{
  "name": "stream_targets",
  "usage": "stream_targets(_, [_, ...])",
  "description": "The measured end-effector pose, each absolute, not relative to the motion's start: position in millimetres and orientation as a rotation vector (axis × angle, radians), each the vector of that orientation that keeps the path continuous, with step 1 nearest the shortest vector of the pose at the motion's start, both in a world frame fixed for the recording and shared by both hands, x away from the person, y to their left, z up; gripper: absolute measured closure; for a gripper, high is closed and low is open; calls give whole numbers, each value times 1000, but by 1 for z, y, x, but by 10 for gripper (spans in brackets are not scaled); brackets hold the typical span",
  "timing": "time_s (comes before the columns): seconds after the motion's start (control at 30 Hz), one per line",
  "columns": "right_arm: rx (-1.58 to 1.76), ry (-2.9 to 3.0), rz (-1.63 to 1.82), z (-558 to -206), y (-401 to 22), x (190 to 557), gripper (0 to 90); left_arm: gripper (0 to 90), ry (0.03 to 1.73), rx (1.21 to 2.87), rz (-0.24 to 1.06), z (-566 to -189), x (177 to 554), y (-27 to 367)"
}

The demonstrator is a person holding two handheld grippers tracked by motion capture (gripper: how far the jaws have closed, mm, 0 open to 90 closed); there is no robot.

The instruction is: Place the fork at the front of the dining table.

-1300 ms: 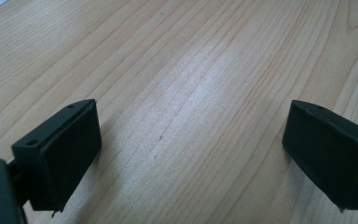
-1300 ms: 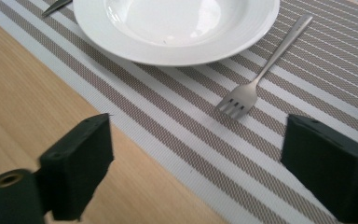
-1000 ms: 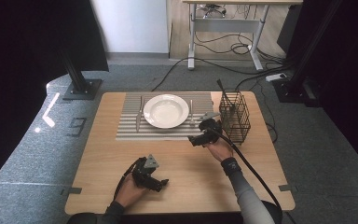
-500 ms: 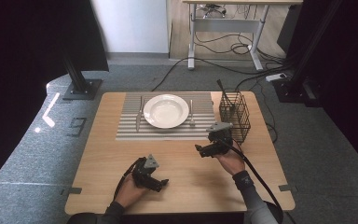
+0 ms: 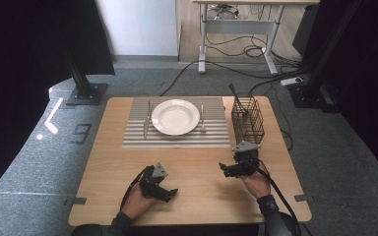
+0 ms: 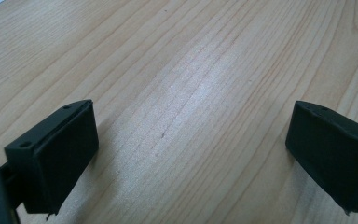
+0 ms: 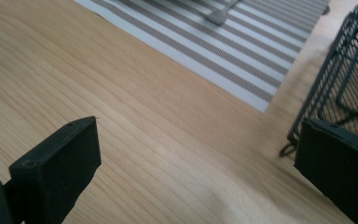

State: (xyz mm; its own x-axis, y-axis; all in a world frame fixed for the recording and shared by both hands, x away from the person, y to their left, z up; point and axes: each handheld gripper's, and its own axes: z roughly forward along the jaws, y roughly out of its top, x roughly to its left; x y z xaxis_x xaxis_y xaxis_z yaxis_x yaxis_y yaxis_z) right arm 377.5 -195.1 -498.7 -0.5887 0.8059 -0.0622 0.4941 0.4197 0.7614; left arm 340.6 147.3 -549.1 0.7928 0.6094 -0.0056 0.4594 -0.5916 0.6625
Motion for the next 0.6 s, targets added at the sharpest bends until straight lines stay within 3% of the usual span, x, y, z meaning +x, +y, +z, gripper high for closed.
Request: stream_targets(0.6, [1197,2274,954,-551,-217,375,0,22,790,2307,292,-549,340,147])
